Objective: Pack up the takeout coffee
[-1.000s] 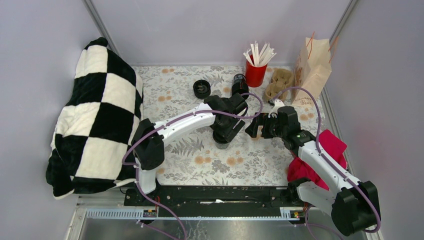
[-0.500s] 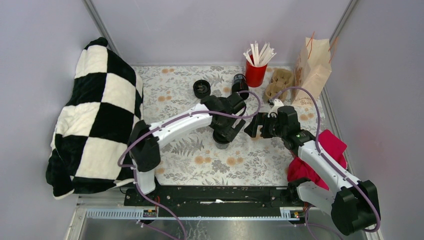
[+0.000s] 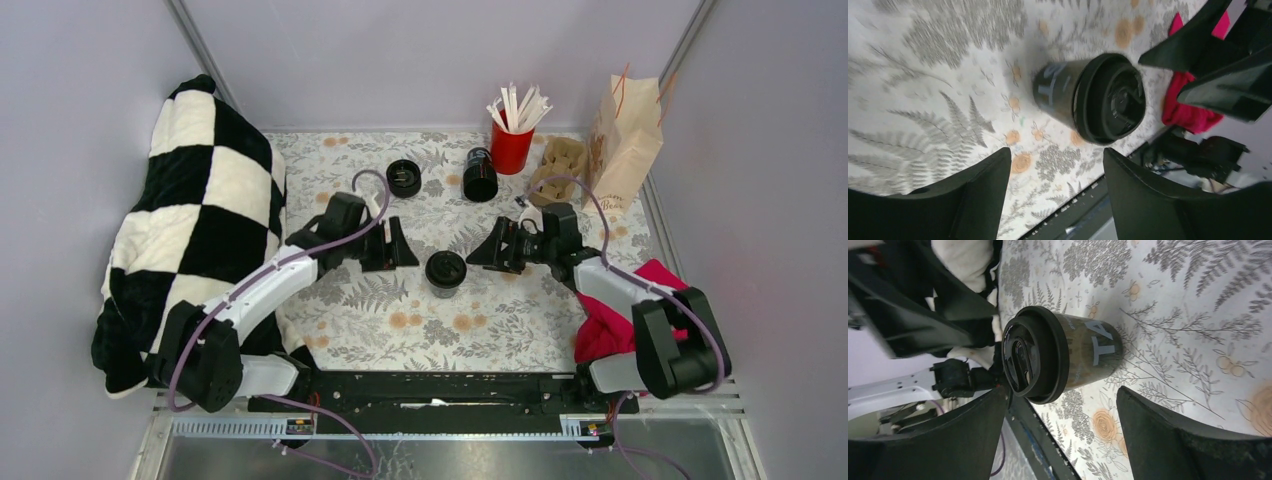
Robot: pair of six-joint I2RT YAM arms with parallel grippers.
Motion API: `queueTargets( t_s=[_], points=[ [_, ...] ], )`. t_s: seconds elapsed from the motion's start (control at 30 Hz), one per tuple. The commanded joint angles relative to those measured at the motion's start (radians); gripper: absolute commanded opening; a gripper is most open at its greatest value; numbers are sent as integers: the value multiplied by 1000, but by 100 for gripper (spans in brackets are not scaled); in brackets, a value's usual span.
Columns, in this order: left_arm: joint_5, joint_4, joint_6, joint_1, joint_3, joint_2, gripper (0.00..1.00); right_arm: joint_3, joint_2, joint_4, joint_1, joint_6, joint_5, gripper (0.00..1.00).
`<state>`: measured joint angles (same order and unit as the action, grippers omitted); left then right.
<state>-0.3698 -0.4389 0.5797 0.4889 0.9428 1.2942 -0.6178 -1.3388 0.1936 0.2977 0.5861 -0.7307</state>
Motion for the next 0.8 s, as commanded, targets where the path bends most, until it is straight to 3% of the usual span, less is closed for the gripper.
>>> queueTargets(
  t_s=[0.0, 0.17, 0.4, 0.77],
  points=[
    [-264, 378, 192, -50, -165, -17, 70, -14, -108, 195, -8, 104, -185, 85],
    [-316, 504, 238, -55, -246, 4, 66, -41, -208, 226, -7, 113, -214, 74],
    [-328, 587, 273, -50, -287, 8, 74, -43, -242, 265, -6, 128, -220, 72],
    [-293, 588, 264, -14, -245, 99, 53, -42, -247, 312, 2, 158, -240, 69]
  ],
)
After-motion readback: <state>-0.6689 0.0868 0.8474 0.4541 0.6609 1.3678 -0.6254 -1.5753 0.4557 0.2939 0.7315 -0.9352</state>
